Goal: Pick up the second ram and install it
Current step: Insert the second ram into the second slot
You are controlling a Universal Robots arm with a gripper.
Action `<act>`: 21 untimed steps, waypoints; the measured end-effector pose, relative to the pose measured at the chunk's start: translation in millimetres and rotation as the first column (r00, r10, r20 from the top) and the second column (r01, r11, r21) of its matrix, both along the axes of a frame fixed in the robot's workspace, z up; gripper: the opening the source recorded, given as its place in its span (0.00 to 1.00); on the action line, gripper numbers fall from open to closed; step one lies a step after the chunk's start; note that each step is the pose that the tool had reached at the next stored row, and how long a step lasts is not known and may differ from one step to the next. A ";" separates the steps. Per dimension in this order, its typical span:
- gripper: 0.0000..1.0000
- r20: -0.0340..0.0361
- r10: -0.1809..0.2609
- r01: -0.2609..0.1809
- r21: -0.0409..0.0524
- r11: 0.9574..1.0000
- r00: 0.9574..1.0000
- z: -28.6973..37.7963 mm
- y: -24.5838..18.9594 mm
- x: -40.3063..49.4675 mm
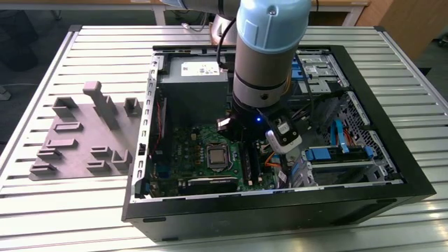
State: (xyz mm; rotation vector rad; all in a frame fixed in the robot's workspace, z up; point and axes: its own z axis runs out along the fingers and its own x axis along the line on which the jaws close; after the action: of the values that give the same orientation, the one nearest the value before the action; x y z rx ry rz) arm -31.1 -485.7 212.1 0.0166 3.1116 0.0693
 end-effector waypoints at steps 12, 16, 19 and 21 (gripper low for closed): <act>0.15 0.000 -0.001 0.001 0.000 1.000 1.000 -1.6 0.0 0.0; 0.21 0.000 -0.001 0.001 0.000 1.000 1.000 -1.5 0.0 0.0; 0.21 0.000 -0.001 0.001 0.000 1.000 1.000 3.4 0.0 0.0; 0.21 0.000 -0.001 0.001 0.000 1.000 1.000 7.5 0.0 0.0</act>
State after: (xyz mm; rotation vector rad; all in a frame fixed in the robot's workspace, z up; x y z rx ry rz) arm -31.1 -485.7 219.6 0.0177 3.1117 0.0689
